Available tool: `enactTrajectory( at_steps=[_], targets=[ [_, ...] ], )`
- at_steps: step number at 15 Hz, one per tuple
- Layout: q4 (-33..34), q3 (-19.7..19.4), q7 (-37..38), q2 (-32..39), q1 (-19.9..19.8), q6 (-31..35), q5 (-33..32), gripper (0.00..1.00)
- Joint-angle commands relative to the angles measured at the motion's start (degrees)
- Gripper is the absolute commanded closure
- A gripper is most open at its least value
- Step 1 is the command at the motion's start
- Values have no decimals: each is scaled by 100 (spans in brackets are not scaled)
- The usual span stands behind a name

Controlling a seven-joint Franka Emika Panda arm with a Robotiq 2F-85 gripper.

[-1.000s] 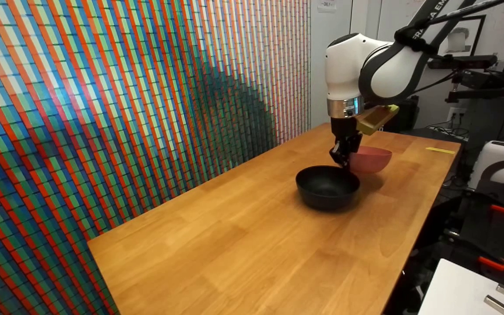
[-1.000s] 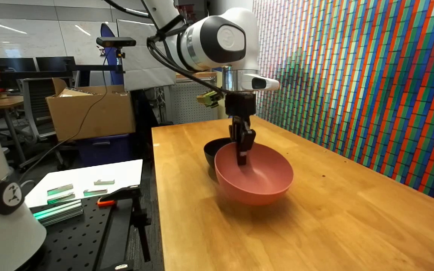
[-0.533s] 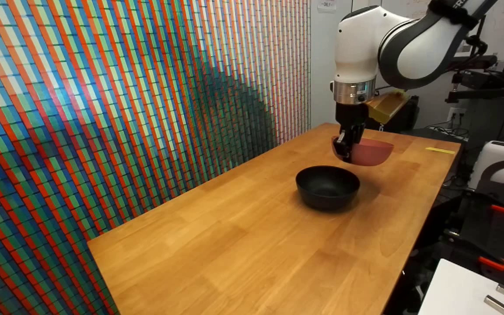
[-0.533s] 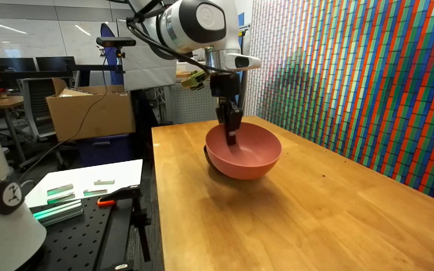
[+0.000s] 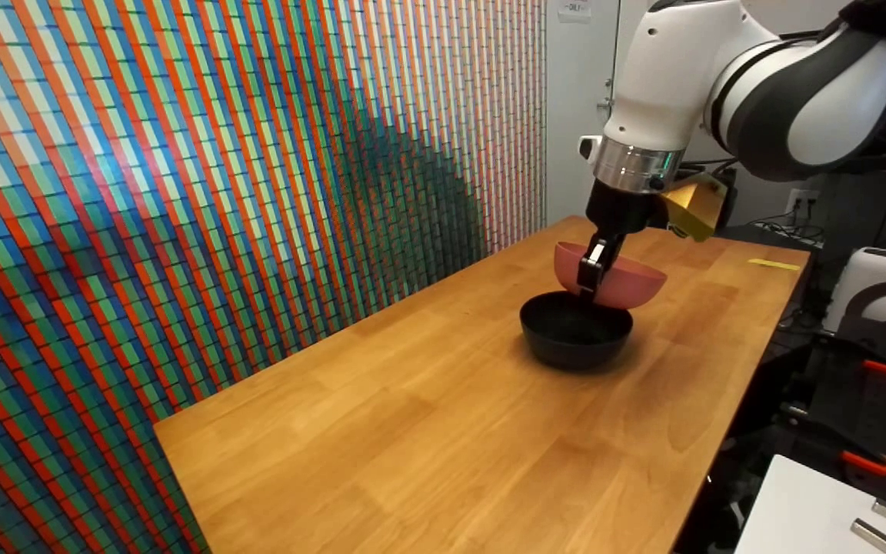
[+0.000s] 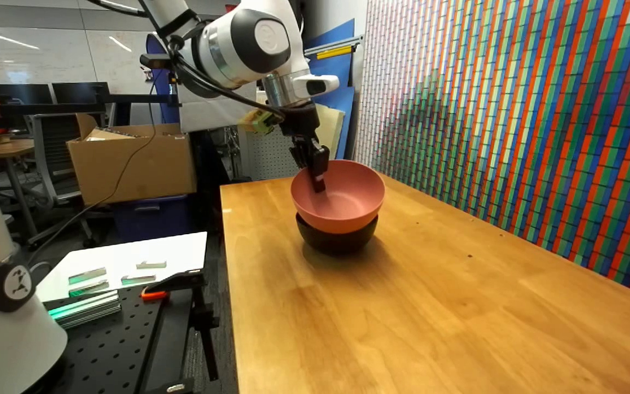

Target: Put the peach bowl in the black bowl

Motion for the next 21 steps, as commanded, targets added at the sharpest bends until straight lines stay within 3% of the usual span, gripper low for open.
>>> enactTrajectory(
  at_steps=[1, 9, 15, 16, 17, 19, 21],
  targets=[
    [-168, -12, 810, -121, 27, 640, -1081, 94],
    [-18, -6, 2293, 67, 34, 760, -3178, 94],
    [183, 18, 2959, 457, 101, 576, -3917, 94],
    [208, 17, 3037, 517, 113, 588, -3961, 85],
    [233, 12, 3115, 558, 130, 580, -4008, 64],
    [271, -13, 3280, 603, 164, 624, -4134, 60],
    [276, -19, 3379, 619, 182, 651, -4233, 48]
  ],
)
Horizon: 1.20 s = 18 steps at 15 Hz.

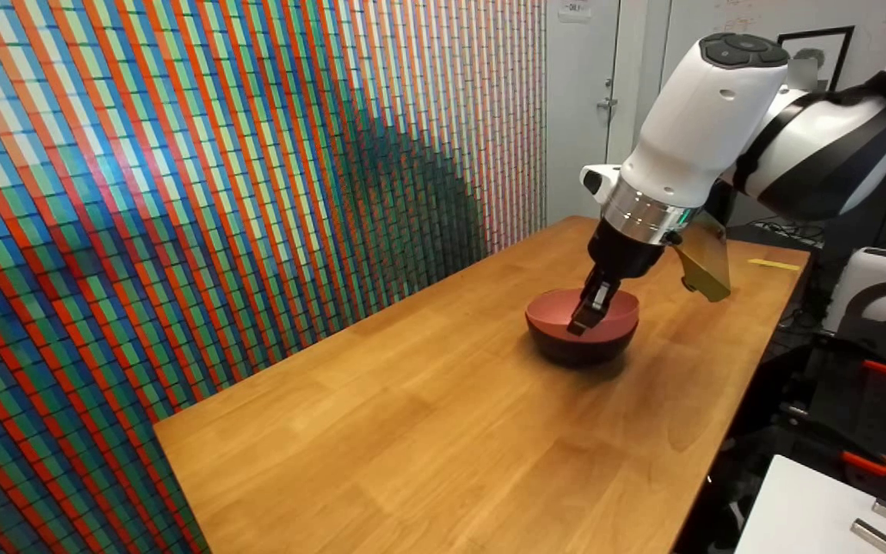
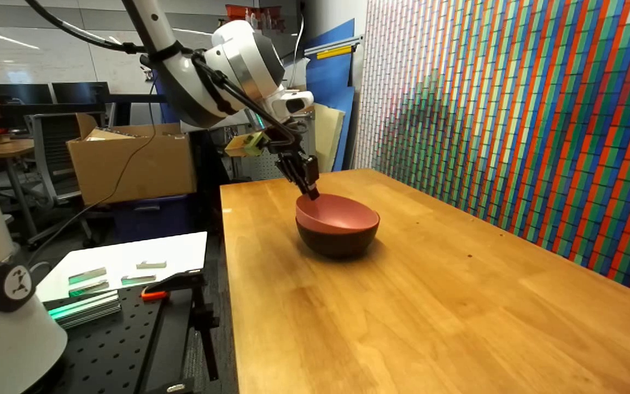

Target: Put the peach bowl in the black bowl

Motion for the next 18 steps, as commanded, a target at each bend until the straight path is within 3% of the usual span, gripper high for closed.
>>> enactTrajectory(
  at_steps=[1, 4, 6, 15, 18],
  targets=[
    [127, -20, 343, 59, 73, -40, -261, 39],
    [-121, 62, -199, 2, -19, -20, 324, 17],
    [-412, 158, -861, -83, -120, -2, 1101, 2],
    [-1105, 488, -4307, -979, -160, -282, 5401, 0],
    [-1006, 301, -5280, -1597, 36, -866, 6666, 0]
  ],
)
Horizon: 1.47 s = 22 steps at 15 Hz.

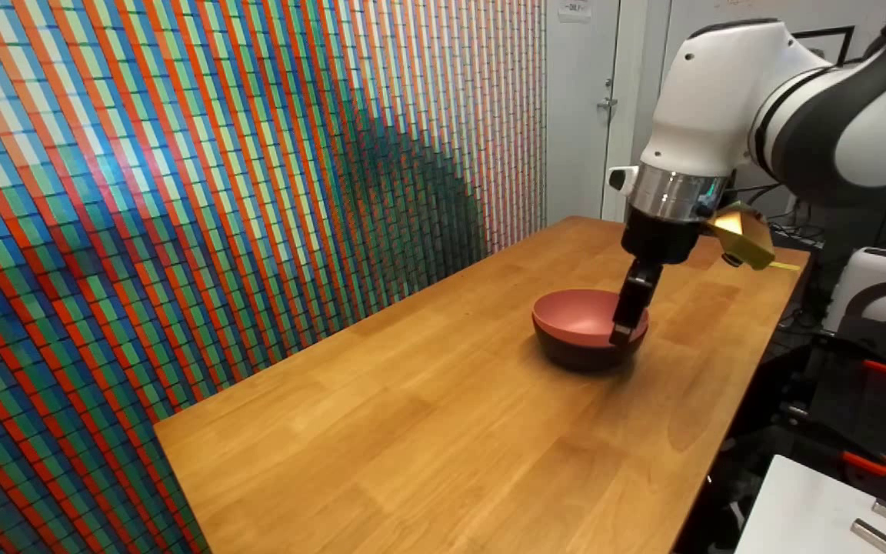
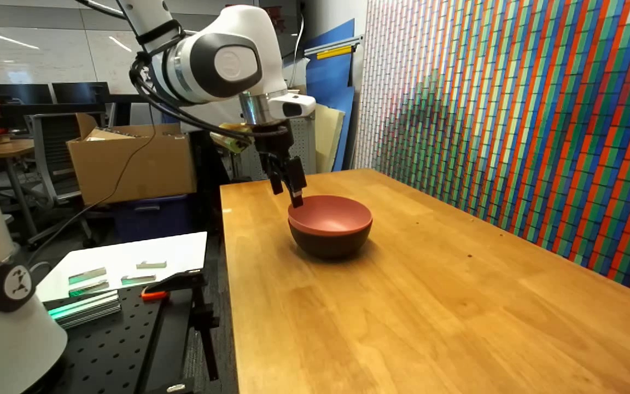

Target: Put the peach bowl in the black bowl

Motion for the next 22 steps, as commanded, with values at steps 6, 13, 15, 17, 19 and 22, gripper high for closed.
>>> enactTrajectory(
  at_steps=[6, 13, 15, 17, 19, 22],
  targets=[
    [691, -651, -1478, -1916, -285, -2924, 1440, 0],
    [2254, -922, -1005, -1490, -1193, -4328, 782, 0],
    [2665, -927, -852, -1238, -1362, -4639, 609, 0],
    [3023, -945, -821, -1010, -1444, -5051, 491, 0],
    [2622, -965, -970, -1257, -1398, -4738, 612, 0],
    [2821, -971, -936, -1065, -1411, -4842, 595, 0]
  ],
)
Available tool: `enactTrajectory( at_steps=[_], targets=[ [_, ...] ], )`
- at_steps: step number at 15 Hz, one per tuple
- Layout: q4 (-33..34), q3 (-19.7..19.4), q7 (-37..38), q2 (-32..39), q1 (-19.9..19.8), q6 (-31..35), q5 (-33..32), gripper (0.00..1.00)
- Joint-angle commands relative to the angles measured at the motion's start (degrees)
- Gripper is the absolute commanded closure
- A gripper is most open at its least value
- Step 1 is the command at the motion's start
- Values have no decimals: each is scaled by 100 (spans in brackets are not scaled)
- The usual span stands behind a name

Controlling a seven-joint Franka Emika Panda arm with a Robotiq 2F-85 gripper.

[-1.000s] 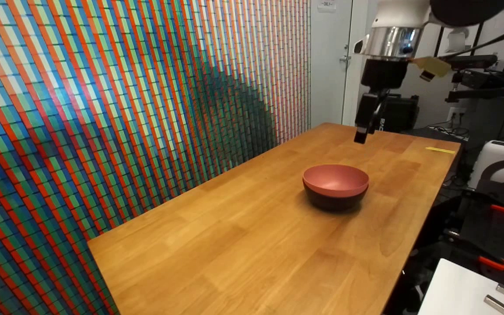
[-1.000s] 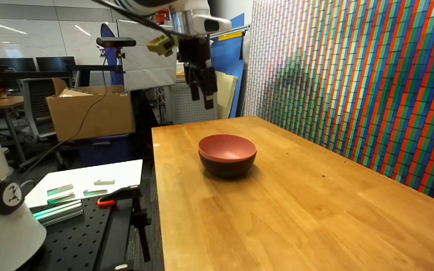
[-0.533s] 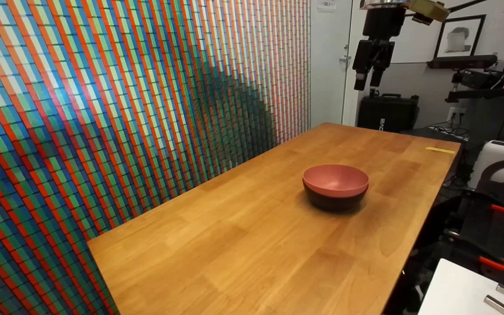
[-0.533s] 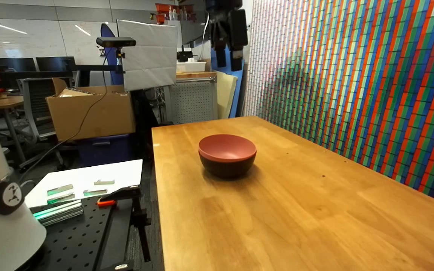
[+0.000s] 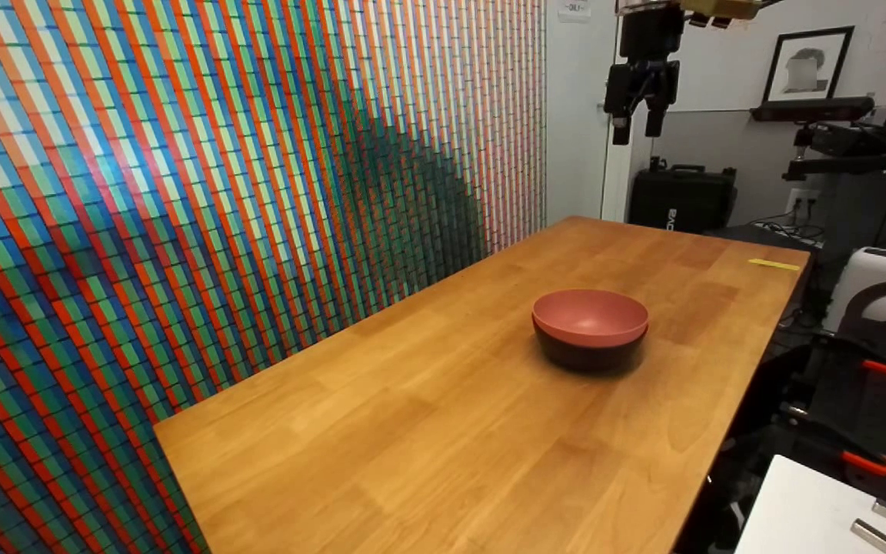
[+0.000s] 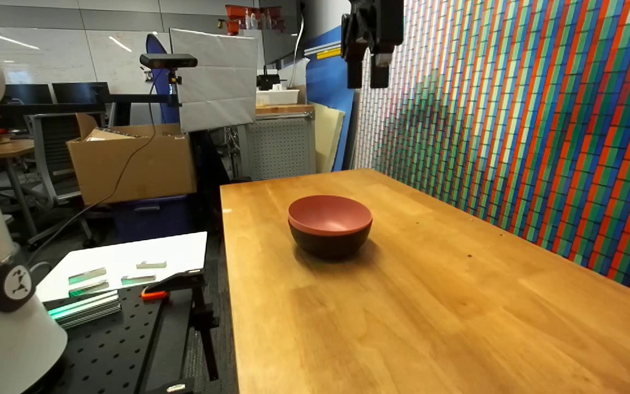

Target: Put the peach bowl in the black bowl

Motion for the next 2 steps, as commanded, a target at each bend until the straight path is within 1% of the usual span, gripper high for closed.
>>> enactTrajectory(
  at_steps=[1, 2],
  targets=[
    [20, -38, 9, 14, 39, -22, -10, 0],
    [24, -38, 13, 14, 39, -28, -12, 0]
  ],
)
